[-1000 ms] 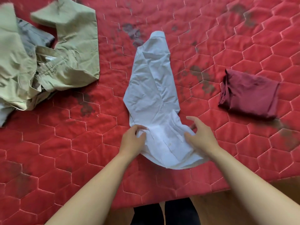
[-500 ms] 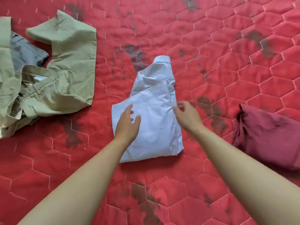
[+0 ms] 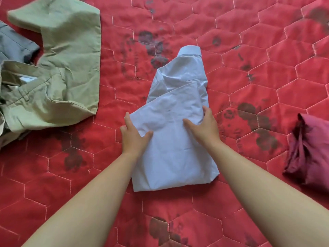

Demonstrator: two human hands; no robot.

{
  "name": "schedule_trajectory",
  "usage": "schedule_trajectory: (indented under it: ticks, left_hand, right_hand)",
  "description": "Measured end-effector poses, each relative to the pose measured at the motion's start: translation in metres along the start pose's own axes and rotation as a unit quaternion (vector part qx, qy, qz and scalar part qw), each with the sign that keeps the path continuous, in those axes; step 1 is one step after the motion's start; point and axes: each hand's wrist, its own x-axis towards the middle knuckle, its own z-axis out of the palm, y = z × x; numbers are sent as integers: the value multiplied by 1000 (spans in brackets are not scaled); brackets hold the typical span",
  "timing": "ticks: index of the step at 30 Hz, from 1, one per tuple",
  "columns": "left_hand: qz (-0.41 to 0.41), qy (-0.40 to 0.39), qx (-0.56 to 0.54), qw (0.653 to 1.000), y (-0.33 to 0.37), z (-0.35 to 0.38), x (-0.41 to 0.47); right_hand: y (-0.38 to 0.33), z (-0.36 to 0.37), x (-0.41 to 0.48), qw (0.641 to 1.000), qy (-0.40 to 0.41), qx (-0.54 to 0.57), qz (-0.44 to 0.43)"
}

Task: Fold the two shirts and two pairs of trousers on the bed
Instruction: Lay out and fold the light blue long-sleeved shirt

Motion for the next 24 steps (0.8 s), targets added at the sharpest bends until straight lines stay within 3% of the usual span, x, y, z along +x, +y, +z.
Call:
schedule_trajectory:
  ticks: [5,11,16,19,24]
  left_hand:
    - [38,-18,12,999,-10,12,-25]
    - [20,-101,25,994,-49,18,-105]
    - [4,-15,-27,1000,-53,5,-135]
    - [3,-6,-55,998,-44,0,-136]
    - [72,38,-101,992,-15,-9,-119]
  right_hand:
    - [11,5,-26,999,0,22,42]
    - [57,-16,-104,994,-61,-18,87]
    - [61,-33,-127,998,-17,-41,41]
    - [51,-40,-126,1000,-13,-1,20]
    - [29,-50,-113,995,43,85,-5]
